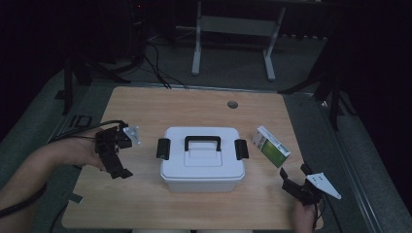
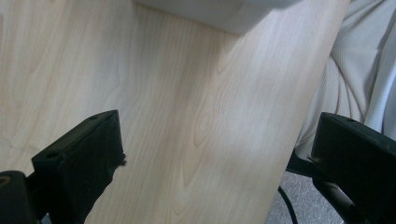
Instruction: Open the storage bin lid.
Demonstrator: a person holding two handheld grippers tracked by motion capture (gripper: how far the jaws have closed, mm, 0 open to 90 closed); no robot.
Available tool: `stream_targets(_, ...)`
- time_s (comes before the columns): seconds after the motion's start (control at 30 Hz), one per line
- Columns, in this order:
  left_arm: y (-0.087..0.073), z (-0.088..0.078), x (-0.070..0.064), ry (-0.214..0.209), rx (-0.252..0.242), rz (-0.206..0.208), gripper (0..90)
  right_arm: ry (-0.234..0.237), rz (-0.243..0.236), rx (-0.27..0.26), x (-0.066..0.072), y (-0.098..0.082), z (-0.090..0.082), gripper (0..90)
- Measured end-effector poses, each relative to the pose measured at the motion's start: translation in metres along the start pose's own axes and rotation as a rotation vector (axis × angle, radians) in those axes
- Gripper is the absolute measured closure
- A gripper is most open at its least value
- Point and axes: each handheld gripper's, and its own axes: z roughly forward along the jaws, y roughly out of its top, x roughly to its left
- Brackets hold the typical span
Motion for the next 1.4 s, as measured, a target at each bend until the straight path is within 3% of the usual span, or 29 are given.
stream_targets(0.37, 0.037, -0.002, 0.004, -0.007, -0.011, 0.042, 2.3, 0.001, -0.001, 0.001, 0.0, 0.0, 0.0, 14.2)
stream_targets(0.6, 0.065, 0.001, 0.003, -0.01, -0.006, 0.1, 2.3, 0.004, 0.003, -0.001, 0.0, 0.0, 0.0, 14.2)
stream_targets(1.13, 0.109, 0.007, 0.007, -0.028, 0.023, 0.128, 2.3, 0.012, 0.007, 0.0, -0.001, 0.0, 0.0, 14.2)
stream_targets(1.4, 0.13, 0.015, 0.009, -0.03, 0.046, 0.165, 2.3, 0.015, 0.009, -0.001, -0.001, -0.001, 0.0, 14.2)
